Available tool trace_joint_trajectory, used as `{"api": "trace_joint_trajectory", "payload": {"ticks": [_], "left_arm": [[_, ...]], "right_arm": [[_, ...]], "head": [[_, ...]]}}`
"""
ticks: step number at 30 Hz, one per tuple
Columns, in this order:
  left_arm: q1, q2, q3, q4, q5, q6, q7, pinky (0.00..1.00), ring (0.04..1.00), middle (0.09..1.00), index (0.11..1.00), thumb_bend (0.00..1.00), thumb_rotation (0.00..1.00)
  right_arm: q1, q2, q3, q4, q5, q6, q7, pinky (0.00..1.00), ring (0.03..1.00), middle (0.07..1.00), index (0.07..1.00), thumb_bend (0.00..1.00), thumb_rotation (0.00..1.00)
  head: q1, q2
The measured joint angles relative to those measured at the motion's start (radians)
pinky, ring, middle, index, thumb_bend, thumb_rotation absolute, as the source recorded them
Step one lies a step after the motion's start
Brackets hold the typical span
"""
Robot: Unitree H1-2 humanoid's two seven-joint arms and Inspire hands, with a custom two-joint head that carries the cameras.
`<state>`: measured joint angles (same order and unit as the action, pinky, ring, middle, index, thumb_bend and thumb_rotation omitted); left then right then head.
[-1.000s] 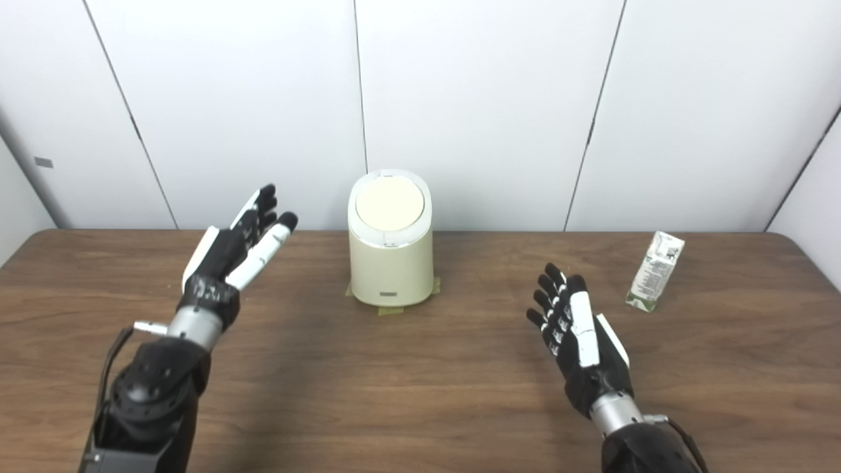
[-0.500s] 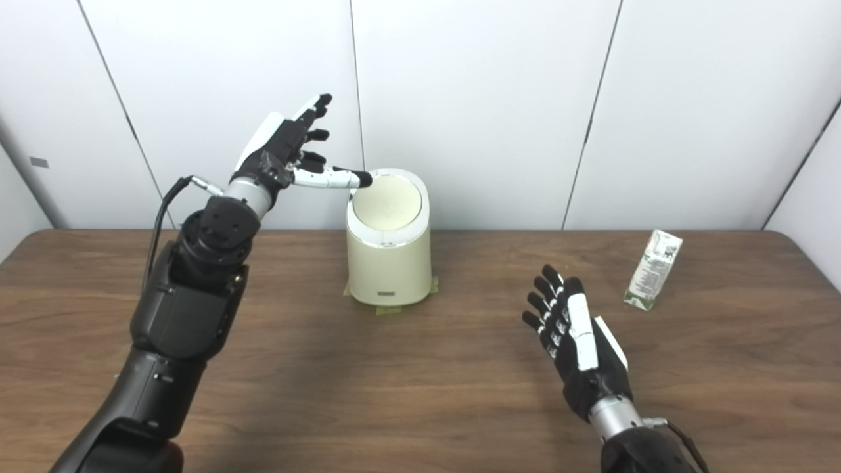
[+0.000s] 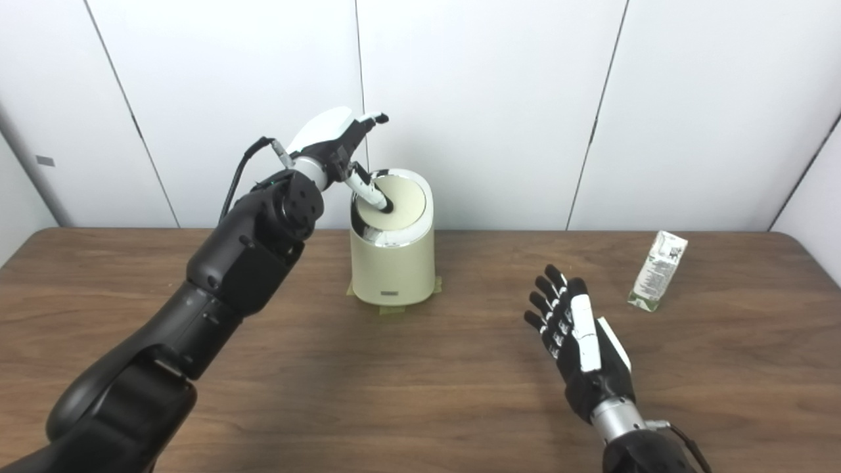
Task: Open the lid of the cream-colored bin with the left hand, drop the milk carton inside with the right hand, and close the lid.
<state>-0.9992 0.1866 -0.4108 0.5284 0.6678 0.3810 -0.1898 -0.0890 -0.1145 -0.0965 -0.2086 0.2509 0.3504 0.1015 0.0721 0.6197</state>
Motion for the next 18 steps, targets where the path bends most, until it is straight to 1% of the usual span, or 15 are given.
{"api": "trace_joint_trajectory", "payload": {"ticks": [1,2,3,6,7,9,12,15,18], "left_arm": [[-0.006,0.002,-0.005,0.011,0.001,-0.012,0.004,0.78,0.907,0.952,0.92,0.9,0.0],[-0.012,0.002,-0.011,0.024,0.003,-0.022,0.01,0.78,0.901,0.949,0.92,0.9,0.0],[-0.015,0.002,-0.016,0.041,0.005,-0.034,0.021,0.8,0.892,0.937,0.916,0.9,0.0],[-0.024,0.001,-0.029,0.081,0.014,-0.063,0.045,0.85,0.905,0.931,0.913,0.91,0.0],[-0.026,0.001,-0.033,0.088,0.015,-0.075,0.055,0.88,0.922,0.936,0.913,0.91,0.0],[-0.027,0.002,-0.049,0.093,0.025,-0.088,0.066,0.89,0.932,0.94,0.914,0.91,0.0],[-0.032,0.004,-0.088,0.098,0.062,-0.102,0.077,0.9,0.941,0.947,0.917,0.92,0.0],[-0.042,0.008,-0.126,0.1,0.099,-0.117,0.079,0.95,0.949,0.945,0.928,0.92,0.0],[-0.055,0.018,-0.184,0.1,0.157,-0.131,0.077,0.98,0.953,0.945,0.936,0.93,0.0]], "right_arm": [[0.0,-0.001,-0.002,0.002,0.0,0.0,0.0,0.91,0.951,0.968,0.98,0.71,1.0],[0.0,-0.001,-0.002,0.004,0.0,0.0,0.0,0.91,0.95,0.967,0.979,0.71,1.0],[0.0,0.0,-0.001,0.007,0.0,0.0,0.0,0.91,0.946,0.965,0.977,0.72,1.0],[0.0,0.002,-0.001,0.007,-0.001,-0.004,0.0,0.9,0.939,0.962,0.97,0.71,0.99],[0.0,0.002,-0.001,0.008,-0.001,-0.005,0.0,0.91,0.949,0.97,0.976,0.71,0.99],[0.0,0.002,-0.002,0.009,-0.001,-0.011,0.0,0.92,0.957,0.975,0.982,0.71,0.99],[0.0,0.002,-0.007,0.014,0.0,-0.023,0.0,0.92,0.951,0.963,0.976,0.72,0.98],[0.0,0.002,-0.011,0.014,0.003,-0.025,0.0,0.91,0.937,0.952,0.968,0.74,0.97],[0.0,0.005,-0.01,0.013,0.003,-0.025,0.0,0.9,0.93,0.95,0.967,0.74,0.97]], "head": [[0.0,0.0],[0.005,0.003],[0.008,0.003],[0.008,0.003],[0.008,0.003],[0.02,0.009],[0.02,0.011],[0.018,0.012],[0.018,0.012]]}}
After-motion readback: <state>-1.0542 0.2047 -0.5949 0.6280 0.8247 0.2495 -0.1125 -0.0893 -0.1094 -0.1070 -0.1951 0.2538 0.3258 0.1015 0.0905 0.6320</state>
